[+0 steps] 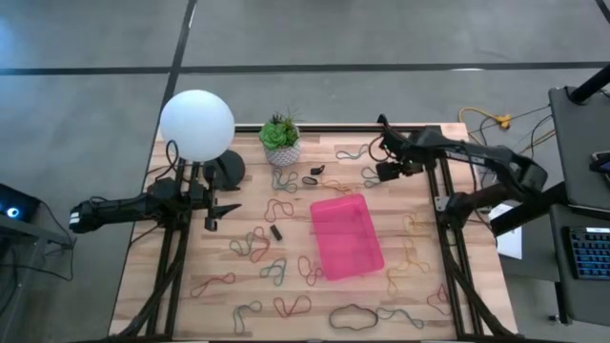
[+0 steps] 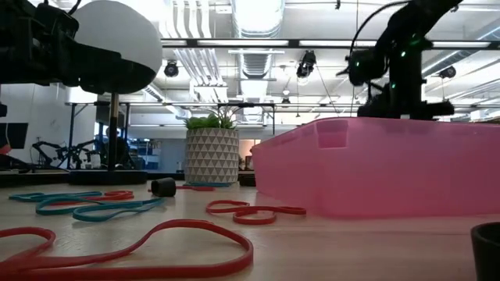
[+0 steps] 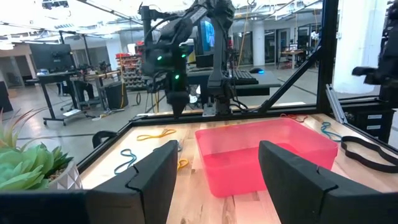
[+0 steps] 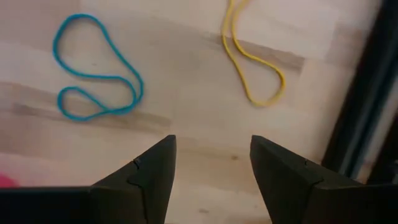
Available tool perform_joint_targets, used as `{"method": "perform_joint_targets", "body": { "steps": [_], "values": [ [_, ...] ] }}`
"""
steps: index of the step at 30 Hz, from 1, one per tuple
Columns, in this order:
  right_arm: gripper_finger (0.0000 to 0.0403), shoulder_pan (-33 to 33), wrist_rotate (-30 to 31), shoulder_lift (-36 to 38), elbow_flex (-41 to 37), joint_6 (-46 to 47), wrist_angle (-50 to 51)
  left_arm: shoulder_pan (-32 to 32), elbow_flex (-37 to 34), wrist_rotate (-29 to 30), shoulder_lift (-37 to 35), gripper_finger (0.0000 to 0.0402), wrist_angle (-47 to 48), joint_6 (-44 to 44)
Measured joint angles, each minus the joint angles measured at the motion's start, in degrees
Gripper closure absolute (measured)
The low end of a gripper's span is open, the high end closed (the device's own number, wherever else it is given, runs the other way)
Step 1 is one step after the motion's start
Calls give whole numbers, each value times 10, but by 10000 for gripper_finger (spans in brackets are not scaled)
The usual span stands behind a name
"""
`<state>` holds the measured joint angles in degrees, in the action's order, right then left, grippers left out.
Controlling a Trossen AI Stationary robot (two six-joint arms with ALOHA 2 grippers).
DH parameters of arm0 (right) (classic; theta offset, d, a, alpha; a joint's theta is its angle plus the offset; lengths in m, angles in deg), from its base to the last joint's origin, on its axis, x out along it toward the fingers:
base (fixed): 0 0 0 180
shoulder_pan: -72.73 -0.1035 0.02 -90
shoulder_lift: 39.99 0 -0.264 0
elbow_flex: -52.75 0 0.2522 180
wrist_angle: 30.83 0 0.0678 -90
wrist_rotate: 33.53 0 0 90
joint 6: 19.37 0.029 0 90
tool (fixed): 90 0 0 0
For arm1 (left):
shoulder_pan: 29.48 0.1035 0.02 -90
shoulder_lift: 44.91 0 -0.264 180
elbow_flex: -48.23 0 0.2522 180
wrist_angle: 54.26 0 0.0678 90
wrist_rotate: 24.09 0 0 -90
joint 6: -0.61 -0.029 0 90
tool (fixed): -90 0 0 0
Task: Pick and place rubber bands into bin
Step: Put the yellow rubber band into the red bin
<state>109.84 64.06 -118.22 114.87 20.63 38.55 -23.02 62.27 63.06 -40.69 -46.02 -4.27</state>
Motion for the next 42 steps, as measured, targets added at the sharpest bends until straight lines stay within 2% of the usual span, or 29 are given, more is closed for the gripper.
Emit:
{"method": "perform_joint_targets", "body": {
  "steps": [5,11,18,25,36,42],
  "values": [
    [209,50,-6,-54,0,-71,-35,0,0,0,0,192,0,0],
    [209,82,-15,-96,0,-145,-42,0,0,0,0,192,0,0],
    [209,106,-17,-129,3,-178,-79,0,0,0,0,192,0,0],
    [209,131,-17,-170,55,-219,-79,0,0,0,0,192,0,0],
    [209,140,-32,-302,148,-275,22,0,0,0,0,192,0,0],
    [209,143,-54,-328,187,-318,55,0,0,0,0,192,0,0]
  ]
}}
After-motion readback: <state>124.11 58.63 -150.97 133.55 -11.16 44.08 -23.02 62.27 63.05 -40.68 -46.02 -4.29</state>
